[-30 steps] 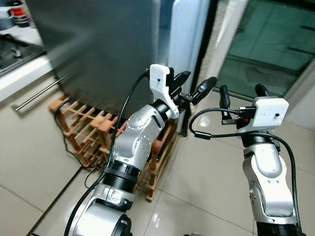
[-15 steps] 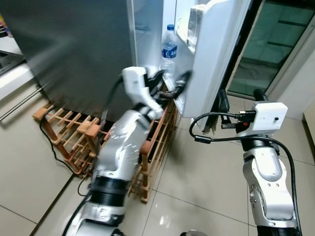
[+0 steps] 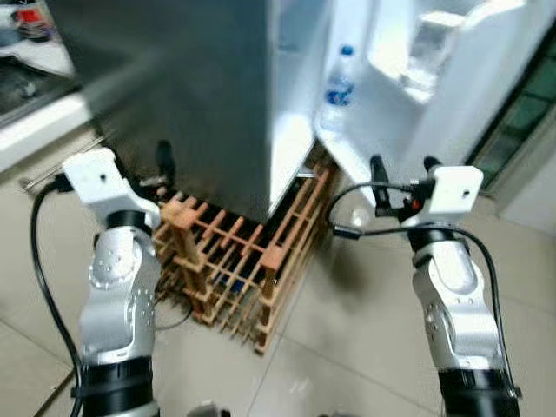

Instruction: Restocking fridge

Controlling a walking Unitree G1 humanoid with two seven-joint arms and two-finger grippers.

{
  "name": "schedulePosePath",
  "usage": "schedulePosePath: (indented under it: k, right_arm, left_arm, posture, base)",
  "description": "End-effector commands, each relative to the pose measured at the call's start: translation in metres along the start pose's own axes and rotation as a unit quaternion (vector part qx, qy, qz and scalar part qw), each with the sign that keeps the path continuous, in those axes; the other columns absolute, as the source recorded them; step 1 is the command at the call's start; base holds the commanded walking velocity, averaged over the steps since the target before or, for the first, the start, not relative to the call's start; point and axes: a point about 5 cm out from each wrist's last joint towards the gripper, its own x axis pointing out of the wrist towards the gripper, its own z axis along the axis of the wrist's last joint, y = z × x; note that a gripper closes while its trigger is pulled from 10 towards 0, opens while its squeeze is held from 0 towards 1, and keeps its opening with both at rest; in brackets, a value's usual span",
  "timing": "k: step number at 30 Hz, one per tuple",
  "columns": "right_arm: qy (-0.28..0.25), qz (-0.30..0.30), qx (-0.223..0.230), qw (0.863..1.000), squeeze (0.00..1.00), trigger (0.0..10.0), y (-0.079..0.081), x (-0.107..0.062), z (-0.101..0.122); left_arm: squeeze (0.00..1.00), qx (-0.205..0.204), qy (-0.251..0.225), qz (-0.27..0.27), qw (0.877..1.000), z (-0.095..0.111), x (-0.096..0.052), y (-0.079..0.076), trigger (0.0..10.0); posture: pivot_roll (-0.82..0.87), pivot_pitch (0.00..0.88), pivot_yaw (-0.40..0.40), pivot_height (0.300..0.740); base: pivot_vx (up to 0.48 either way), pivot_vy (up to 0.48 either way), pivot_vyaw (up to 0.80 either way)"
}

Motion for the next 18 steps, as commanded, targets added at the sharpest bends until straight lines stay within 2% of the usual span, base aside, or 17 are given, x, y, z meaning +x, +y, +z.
schedulePosePath:
  k: [1, 6, 8, 16, 18]
  right_arm:
    - [-0.002, 0.002, 0.0, 1.0, 0.0, 10.0, -0.002, 0.002, 0.0]
    - [0.004, 0.024, -0.013, 1.0, 0.0, 10.0, 0.002, 0.01, -0.001]
    - [0.007, 0.036, -0.016, 0.999, 0.0, 10.0, 0.005, 0.012, -0.003]
    - [0.0, 0.023, -0.012, 1.0, 0.0, 10.0, 0.0, 0.019, -0.001]
    - [-0.006, 0.018, -0.007, 1.0, 0.0, 10.0, 0.0, 0.019, 0.0]
  left_arm:
    - [0.0, 0.002, 0.0, 0.004, 1.0, 0.001, 0.002, -0.008, 10.0]
    - [0.0, -0.003, 0.008, 0.014, 1.0, 0.0, 0.002, -0.013, 10.0]
    - [0.0, -0.003, 0.007, 0.017, 1.0, 0.0, 0.003, -0.015, 10.0]
    - [0.0, 0.02, 0.016, -0.001, 1.0, -0.002, 0.011, -0.02, 10.0]
    - [0.0, 0.018, 0.011, 0.001, 1.0, 0.0, 0.012, -0.019, 10.0]
  posture:
    - [-0.07, 0.0, -0.023, 0.74]
    - [-0.07, 0.0, -0.028, 0.74]
    - [-0.07, 0.0, -0.028, 0.74]
    - [-0.06, 0.0, -0.017, 0.74]
    - [-0.06, 0.0, -0.012, 0.74]
  base:
    - [0.0, -0.48, 0.59]
    - [0.0, -0.454, 0.54]
    - [0.0, -0.304, 0.0]
    - [0.0, 0.0, 0.0]
    - [0.165, -0.172, 0.62]
